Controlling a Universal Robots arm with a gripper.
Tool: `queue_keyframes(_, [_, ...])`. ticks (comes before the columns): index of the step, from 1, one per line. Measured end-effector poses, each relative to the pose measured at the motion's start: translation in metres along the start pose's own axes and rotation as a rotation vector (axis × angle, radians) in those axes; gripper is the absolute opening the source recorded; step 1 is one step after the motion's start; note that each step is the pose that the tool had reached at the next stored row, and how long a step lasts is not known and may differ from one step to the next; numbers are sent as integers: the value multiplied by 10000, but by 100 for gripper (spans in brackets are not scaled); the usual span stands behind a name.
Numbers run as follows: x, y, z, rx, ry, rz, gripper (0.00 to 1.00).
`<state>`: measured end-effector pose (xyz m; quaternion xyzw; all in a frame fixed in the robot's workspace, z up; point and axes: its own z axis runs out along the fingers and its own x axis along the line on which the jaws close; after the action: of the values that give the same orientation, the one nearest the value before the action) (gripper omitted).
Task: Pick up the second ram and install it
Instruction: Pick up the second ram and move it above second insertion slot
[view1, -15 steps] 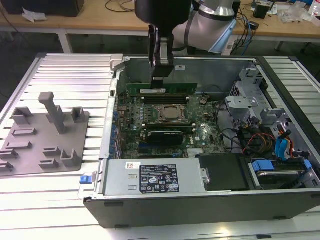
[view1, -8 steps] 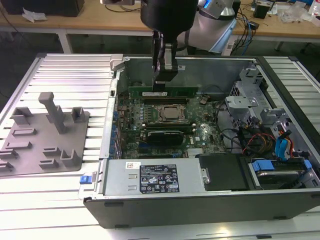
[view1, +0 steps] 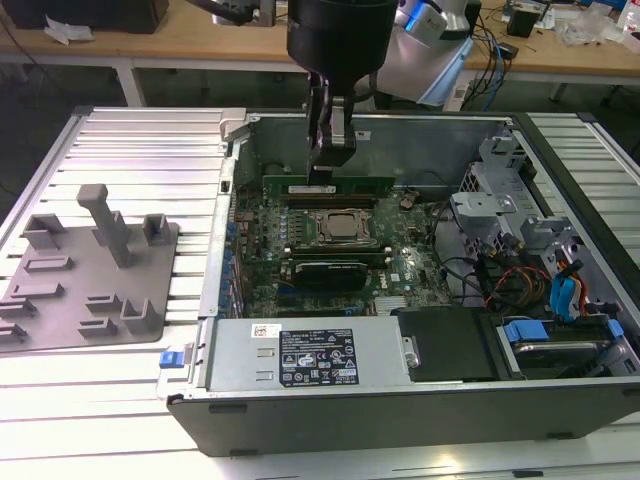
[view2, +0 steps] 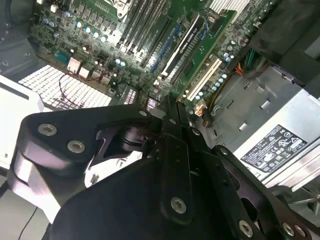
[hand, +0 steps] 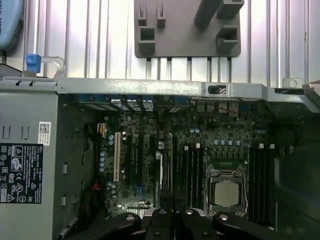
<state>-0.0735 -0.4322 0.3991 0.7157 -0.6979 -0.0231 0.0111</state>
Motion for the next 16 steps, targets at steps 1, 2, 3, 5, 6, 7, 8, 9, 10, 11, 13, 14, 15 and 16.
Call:
queue_keyframes(1, [-17,-2,8,0,0,3,9])
queue_keyframes(2, [-42,-4,19,0,0,9,9])
queue_keyframes(3, [-80,-8,34,1,-1,20,9])
queue_keyframes(5, [-138,-12,55,1,-1,35,9])
queue_keyframes(6, [-156,-14,64,0,-1,40,9])
queue_keyframes(7, [-183,-22,88,1,-3,50,9])
queue_keyframes(8, [-199,-29,105,1,-3,55,9])
queue_keyframes(9, [-213,-36,120,1,-2,61,9])
queue_keyframes(10, [-229,-48,138,0,-1,70,9])
queue_keyframes(11, [-251,-68,159,0,-4,78,9])
queue_keyframes(13, [-300,-119,195,-4,-3,89,9])
queue_keyframes(14, [-331,-152,216,-7,-5,95,9])
queue_keyframes(15, [-366,-173,240,-10,-5,100,9])
queue_keyframes(16, [-390,-188,270,-13,-4,104,9])
